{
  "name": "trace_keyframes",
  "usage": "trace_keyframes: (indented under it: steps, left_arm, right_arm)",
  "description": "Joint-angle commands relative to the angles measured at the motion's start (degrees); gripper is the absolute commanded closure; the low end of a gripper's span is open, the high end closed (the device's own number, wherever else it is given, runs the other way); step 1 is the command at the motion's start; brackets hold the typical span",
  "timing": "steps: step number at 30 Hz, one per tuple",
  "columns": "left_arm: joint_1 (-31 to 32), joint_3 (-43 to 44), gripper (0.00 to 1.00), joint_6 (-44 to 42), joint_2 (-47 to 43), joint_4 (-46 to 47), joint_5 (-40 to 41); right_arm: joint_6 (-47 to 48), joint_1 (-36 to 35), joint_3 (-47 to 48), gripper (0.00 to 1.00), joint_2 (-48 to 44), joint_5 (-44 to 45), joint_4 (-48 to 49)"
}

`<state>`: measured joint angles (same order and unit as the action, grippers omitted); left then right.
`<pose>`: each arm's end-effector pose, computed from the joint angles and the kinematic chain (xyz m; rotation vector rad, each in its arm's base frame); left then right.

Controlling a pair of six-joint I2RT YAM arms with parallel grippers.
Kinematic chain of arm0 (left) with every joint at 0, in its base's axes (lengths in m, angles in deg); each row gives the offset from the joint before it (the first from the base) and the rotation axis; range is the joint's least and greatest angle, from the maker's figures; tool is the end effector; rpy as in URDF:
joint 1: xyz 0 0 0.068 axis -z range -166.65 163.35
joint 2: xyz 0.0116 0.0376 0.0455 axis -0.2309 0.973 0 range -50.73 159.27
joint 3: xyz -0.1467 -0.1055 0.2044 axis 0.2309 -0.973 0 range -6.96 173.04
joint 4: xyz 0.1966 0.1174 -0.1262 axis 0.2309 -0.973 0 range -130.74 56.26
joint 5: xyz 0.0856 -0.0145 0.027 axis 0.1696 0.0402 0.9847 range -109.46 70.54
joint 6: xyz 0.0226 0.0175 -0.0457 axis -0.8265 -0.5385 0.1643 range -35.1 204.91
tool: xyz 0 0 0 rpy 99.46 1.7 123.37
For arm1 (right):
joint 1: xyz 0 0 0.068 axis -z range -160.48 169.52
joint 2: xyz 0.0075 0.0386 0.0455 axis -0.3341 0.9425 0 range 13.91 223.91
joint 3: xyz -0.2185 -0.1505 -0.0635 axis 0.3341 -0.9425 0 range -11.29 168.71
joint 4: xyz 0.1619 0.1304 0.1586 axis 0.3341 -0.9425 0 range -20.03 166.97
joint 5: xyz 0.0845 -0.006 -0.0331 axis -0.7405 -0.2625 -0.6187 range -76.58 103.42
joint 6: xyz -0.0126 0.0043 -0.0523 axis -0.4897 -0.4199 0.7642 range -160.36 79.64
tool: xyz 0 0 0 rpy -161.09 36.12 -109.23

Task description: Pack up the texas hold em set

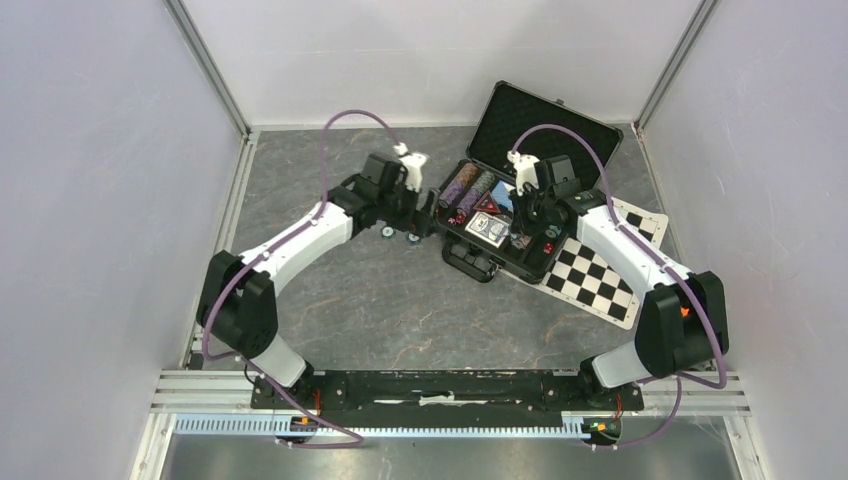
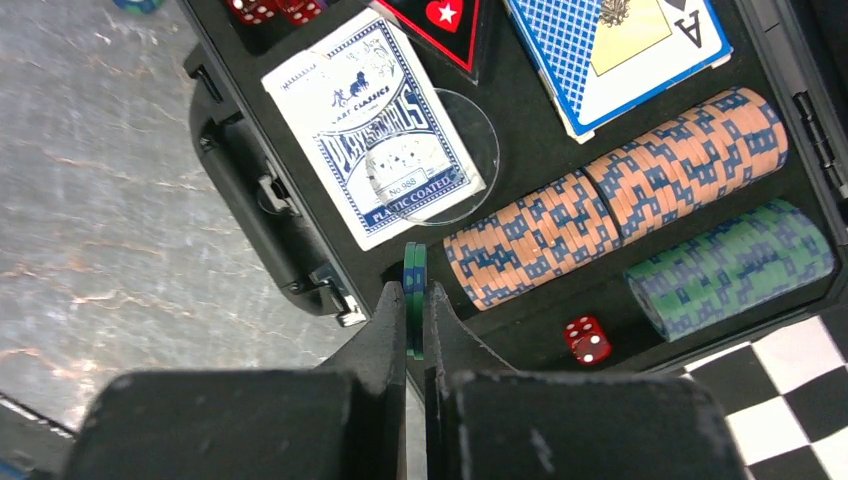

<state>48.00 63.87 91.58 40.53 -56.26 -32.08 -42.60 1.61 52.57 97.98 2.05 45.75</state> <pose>0.2884 -0.2087 0.2740 0.6856 2.2790 -0.6111 0.2940 0.1023 0.2625 -0.4245 2.4495 0.3955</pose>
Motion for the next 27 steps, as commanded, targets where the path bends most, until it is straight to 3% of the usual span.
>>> trace_keyframes:
  steps: [1,20,23,27]
  left_arm:
    - [-7.39,0.51,0.07,8.29,0.26,-4.19,3.91]
    - [-12.52,4.72,0.08,5.81,7.43,-10.57,7.7]
    - [-12.83,6.09,0.08,5.52,9.54,-12.08,7.9]
    - [-13.05,7.0,0.08,5.19,10.93,-12.41,8.4]
  right_arm:
    - [7.43,-1.39,-1.12,1.0,-1.47,3.95,3.27]
    - [9.27,-4.85,-7.62,1.0,0.74,9.59,5.94]
    - [9.36,-4.93,-7.99,0.95,1.12,10.9,6.23]
    - [8.93,-5.15,-6.87,0.8,2.44,13.81,5.74]
